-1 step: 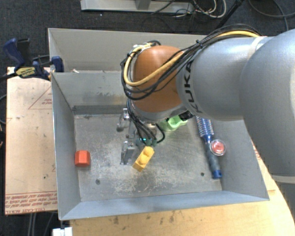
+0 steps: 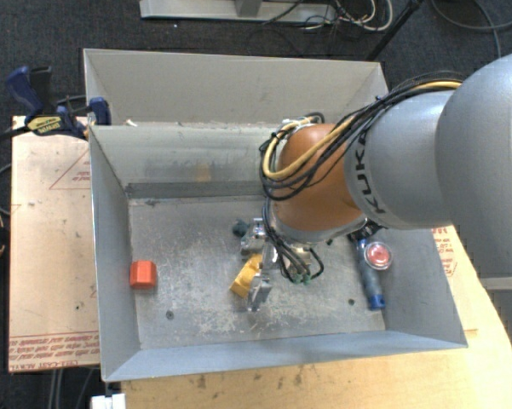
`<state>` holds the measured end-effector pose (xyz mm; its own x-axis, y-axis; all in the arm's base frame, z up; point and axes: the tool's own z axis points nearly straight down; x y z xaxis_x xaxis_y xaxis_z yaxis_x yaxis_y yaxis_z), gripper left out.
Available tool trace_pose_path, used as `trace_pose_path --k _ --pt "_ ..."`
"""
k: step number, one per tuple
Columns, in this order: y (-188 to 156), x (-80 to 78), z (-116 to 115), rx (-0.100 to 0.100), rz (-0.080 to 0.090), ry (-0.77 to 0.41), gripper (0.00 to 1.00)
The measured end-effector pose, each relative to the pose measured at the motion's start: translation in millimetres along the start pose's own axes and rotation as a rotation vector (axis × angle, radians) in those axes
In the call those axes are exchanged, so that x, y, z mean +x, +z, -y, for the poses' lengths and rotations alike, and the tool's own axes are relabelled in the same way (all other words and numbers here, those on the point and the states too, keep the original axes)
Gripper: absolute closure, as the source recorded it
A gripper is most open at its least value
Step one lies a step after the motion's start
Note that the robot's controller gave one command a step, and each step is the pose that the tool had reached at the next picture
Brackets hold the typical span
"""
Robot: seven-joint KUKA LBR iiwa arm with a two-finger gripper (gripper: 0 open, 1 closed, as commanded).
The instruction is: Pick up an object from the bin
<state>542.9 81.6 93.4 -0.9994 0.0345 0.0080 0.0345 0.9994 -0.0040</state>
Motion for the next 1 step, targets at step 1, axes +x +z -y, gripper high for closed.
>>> trace_pose_path --k 1 --pt "-4.6 -3.0 -5.4 -0.006 0.01 -0.006 1.0"
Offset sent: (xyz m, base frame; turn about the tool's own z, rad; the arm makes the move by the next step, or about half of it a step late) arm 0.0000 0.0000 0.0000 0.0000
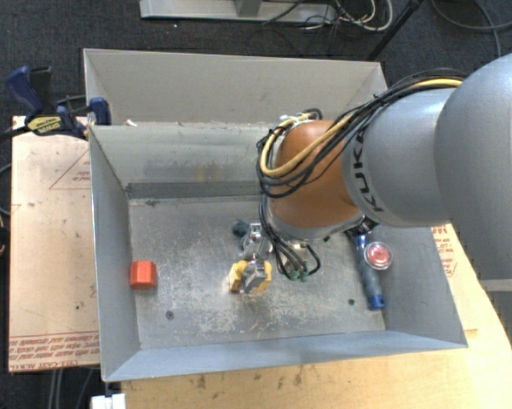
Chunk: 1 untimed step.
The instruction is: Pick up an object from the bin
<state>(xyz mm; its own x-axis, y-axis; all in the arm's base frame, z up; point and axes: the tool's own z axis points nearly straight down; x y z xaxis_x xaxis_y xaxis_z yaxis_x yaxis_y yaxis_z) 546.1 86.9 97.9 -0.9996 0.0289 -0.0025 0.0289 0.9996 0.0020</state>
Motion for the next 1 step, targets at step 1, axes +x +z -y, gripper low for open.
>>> trace_pose_path --k 1 --pt "-110.5 0.6 -19.5 -0.001 0.008 -0.041 1.0"
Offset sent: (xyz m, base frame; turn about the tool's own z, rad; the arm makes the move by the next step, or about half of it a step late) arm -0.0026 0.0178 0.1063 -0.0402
